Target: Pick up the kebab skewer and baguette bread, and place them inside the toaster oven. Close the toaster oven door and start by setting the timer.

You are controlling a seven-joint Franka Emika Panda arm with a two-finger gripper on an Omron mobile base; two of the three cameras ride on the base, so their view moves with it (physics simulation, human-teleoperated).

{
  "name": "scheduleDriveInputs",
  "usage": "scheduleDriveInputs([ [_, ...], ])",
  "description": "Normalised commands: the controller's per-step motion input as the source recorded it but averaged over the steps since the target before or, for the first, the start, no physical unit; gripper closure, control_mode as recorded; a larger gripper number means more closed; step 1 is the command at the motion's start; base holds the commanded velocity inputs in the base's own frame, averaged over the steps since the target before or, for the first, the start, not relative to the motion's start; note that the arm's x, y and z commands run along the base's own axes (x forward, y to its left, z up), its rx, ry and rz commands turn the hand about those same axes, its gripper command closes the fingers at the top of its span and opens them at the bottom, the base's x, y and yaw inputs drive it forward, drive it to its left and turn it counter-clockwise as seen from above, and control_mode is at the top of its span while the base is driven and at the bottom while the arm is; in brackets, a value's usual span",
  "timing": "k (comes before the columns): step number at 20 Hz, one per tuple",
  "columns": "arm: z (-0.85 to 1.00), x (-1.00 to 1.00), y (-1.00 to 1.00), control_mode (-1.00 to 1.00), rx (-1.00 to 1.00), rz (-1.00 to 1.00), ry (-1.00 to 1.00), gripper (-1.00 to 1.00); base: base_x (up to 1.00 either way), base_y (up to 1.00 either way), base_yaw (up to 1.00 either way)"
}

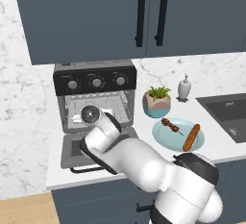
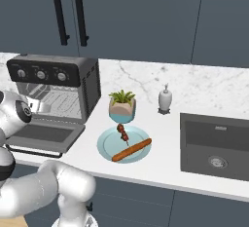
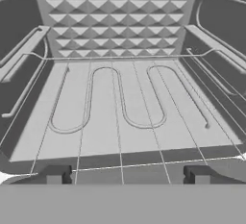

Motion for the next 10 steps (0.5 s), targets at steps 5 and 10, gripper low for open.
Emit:
scheduleDriveInputs([
  [5, -0.23, -0.83, -0.04, -1.0, 0.0, 0.0, 0.32, -1.0, 0.0, 0.0, 0.0],
  [10, -0.13, -0.81, -0.09, -1.0, 0.0, 0.0, 0.27, -1.0, 0.0, 0.0, 0.0],
])
